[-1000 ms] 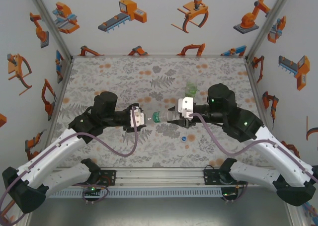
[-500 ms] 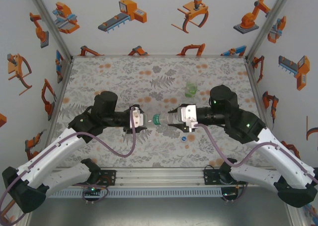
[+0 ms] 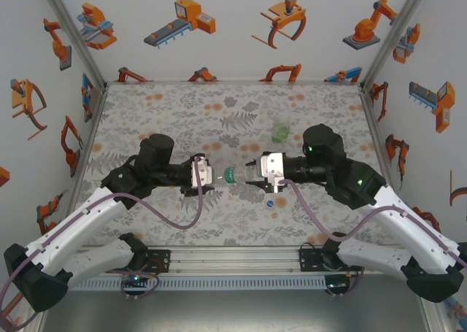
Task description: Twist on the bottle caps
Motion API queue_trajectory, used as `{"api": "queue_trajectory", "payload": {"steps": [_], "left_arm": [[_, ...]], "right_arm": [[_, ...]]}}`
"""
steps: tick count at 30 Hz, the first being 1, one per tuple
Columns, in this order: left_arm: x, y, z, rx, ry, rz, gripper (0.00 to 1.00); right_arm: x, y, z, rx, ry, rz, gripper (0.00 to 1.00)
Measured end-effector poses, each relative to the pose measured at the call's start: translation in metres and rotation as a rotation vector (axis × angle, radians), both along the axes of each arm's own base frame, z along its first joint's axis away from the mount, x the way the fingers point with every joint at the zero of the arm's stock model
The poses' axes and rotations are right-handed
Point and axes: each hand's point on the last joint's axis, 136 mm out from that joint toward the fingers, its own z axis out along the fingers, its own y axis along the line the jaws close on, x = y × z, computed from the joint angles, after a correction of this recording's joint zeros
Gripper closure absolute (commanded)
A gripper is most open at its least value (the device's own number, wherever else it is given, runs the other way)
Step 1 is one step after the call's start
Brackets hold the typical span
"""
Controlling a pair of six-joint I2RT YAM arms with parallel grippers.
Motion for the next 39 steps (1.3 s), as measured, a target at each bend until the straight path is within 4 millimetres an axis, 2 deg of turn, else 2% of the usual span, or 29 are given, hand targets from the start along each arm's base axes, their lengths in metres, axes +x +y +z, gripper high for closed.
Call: {"api": "queue_trajectory", "payload": {"steps": [7, 13, 30, 39], "left_arm": [[0.005, 0.002, -0.001, 0.011, -0.011, 0.028, 1.00], [0.010, 0.006, 0.000, 0.018, -0.030, 0.061, 1.00], [0.008, 0.009, 0.007, -0.007, -0.050, 0.062, 1.00], [0.021, 0.014, 0.004, 0.006, -0.069, 0.138, 1.00]], "right_arm": [[0.008, 0.002, -0.002, 0.030, 0.054, -0.061, 1.00], [0.021, 0.001, -0.001, 0.126, 0.175, -0.176, 1.00], [0.044, -0.001, 0.008, 0.344, 0.747, -0.406, 1.00], [0.076, -0.005, -0.009, 0.476, 1.123, -0.638, 1.00]]}}
